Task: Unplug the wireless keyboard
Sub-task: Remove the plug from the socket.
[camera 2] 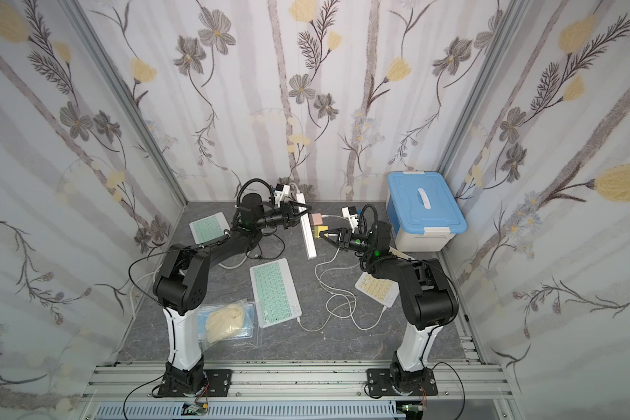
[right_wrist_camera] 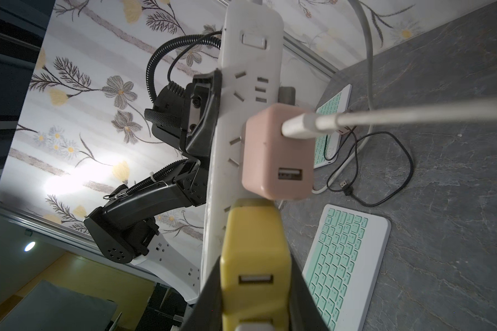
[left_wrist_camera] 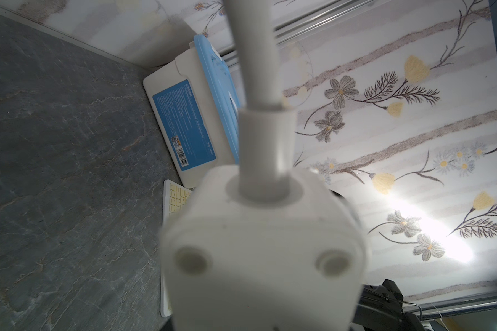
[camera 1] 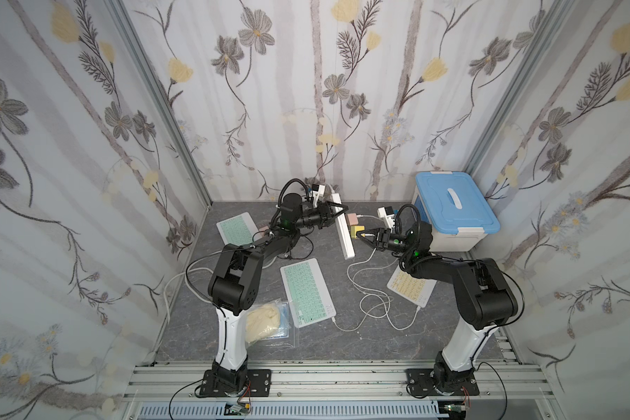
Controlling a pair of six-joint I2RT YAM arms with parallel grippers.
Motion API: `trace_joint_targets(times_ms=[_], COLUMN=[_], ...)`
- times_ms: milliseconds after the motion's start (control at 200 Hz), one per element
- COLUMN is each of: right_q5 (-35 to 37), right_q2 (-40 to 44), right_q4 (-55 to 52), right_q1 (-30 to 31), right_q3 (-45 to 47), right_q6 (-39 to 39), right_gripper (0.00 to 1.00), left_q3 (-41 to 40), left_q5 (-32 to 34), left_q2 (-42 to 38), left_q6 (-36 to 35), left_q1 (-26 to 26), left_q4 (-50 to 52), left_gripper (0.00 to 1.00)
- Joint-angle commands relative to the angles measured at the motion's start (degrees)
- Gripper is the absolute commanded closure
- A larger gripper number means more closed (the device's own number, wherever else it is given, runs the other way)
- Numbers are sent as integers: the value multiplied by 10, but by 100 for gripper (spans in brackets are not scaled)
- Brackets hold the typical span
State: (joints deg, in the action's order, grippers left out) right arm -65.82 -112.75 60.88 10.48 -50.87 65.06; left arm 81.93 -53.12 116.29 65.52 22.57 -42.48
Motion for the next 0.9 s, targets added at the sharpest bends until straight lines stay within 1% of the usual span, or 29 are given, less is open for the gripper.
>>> trace_joint_targets(times_ms=[0, 145, 190, 475, 530, 729, 779, 894], right_q5=[-21, -18, -15, -9, -11, -14, -12, -16], right_q2=[-1, 5, 8, 9, 8, 12, 11, 7], right_q4=[-60, -76, -90, -111, -153, -350, -373, -389], right_q1=[-13, -15, -16, -20, -23, -37, -43, -51], right_q3=[8, 16, 17, -4, -21, -90, -98, -102], right_q6=[-36, -47, -58, -61, -83, -206, -219, -227], right_gripper=[100, 100, 100, 100, 100, 100, 100, 100], left_q3=[9, 10, 29, 39, 41, 43, 43, 39], left_q5=[1, 6, 3, -18, -25, -54, -61, -71], left_q2=[-20, -20, -16, -16, -16, -16, -16, -19], left_q6=[20, 1, 5, 4, 2, -2, -3, -3], left_q1=[-9, -9, -8, -3, -1, 7, 10, 12], left_q4=[-73, -45, -48, -42, -39, -34, -35, -38], left_gripper=[100, 100, 100, 100, 100, 100, 100, 100])
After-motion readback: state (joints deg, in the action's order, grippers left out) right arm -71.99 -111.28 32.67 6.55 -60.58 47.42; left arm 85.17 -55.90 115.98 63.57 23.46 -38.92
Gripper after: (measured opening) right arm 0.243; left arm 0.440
